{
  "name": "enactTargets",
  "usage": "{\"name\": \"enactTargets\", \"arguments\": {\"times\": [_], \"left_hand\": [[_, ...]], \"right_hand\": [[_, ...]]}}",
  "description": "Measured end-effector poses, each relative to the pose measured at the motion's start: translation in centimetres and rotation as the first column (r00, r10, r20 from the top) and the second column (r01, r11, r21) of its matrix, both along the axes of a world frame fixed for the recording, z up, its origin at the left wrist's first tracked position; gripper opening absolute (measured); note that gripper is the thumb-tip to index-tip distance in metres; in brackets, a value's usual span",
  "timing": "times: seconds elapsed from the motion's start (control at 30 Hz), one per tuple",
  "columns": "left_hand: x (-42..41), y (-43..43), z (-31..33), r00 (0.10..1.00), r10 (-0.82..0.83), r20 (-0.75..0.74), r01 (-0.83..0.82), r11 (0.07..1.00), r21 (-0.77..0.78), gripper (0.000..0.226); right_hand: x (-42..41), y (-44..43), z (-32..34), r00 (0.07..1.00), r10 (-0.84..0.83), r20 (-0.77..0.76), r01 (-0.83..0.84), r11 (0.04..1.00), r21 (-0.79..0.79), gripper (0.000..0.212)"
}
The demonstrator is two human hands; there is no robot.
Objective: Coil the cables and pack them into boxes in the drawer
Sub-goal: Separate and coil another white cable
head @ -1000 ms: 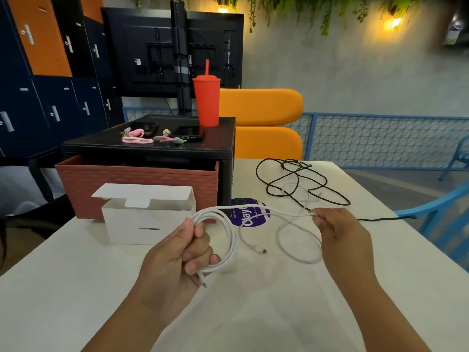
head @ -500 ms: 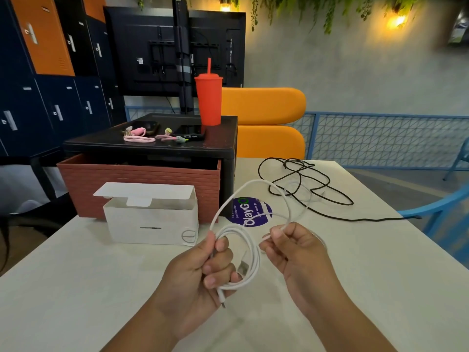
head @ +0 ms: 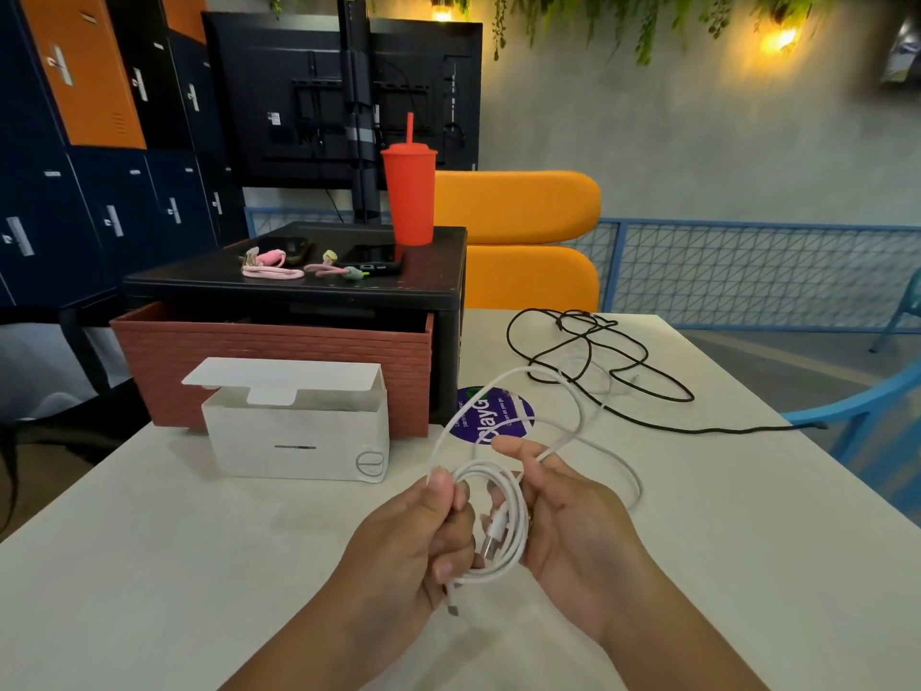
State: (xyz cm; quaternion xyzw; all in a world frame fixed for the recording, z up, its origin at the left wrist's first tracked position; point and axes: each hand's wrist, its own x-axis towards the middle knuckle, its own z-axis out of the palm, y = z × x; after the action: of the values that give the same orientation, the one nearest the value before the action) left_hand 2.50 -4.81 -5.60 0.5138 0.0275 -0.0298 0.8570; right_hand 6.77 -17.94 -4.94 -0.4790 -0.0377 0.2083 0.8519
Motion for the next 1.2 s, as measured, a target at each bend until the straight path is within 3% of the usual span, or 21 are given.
{"name": "enactTargets", "arguments": {"times": [0.1,0.23,0.37,0.43,0.5,0.6,0.77,0.87,0.93,1.07,1.2], "left_hand": [[0.0,0.2,0.0,1.000,0.014,0.023,-0.015,0.998,0.056,0.031],[0.0,0.2,-0.2,0.997,0.045,0.068,-0.054,0.989,0.136,0.033],[0.0,0.2,-0.6,0.985,0.055,0.164,-0.114,0.922,0.370,0.039],[0.0,0.3,-0.7,0.984,0.062,0.165,-0.125,0.908,0.400,0.041],[0.3,0.5,-0.8,0.985,0.081,0.151,-0.136,0.907,0.398,0.042],[0.6,0.8,-0.7,0.984,0.112,0.142,-0.162,0.897,0.412,0.042],[0.7,1.8,0.2,0.979,0.185,0.088,-0.201,0.953,0.226,0.034],[0.9,2.4,0.5,0.974,0.216,0.070,-0.224,0.966,0.128,0.031],[1.0,2.9,0.7,0.972,0.223,0.078,-0.229,0.969,0.090,0.031],[1.2,3.5,0.9,0.969,0.221,0.110,-0.225,0.974,0.029,0.031],[0.9,2.7,0.8,0.979,0.176,0.106,-0.187,0.978,0.094,0.035]], "right_hand": [[-0.3,0.1,0.1,0.997,0.080,0.021,-0.081,0.997,0.012,0.030],[-0.7,0.5,0.0,0.986,0.142,0.084,-0.143,0.990,0.005,0.052],[-0.5,0.4,-0.3,0.990,0.105,0.098,-0.093,0.989,-0.119,0.047],[-0.6,0.5,-0.1,0.989,0.100,0.112,-0.076,0.977,-0.197,0.036],[-0.8,0.7,-0.2,0.975,0.099,0.196,-0.017,0.924,-0.381,0.035],[-1.1,1.1,-0.4,0.918,0.140,0.370,0.160,0.723,-0.672,0.026],[-0.8,-0.3,0.5,0.909,0.266,0.320,0.032,0.721,-0.692,0.033],[0.3,-2.3,1.0,0.905,0.262,0.335,0.082,0.665,-0.743,0.033],[1.1,-4.0,1.1,0.886,0.236,0.400,0.210,0.565,-0.798,0.035],[2.9,-7.5,0.9,0.818,0.087,0.568,0.551,0.162,-0.819,0.039],[3.8,-8.5,0.8,0.739,-0.082,0.669,0.673,0.027,-0.739,0.042]]}}
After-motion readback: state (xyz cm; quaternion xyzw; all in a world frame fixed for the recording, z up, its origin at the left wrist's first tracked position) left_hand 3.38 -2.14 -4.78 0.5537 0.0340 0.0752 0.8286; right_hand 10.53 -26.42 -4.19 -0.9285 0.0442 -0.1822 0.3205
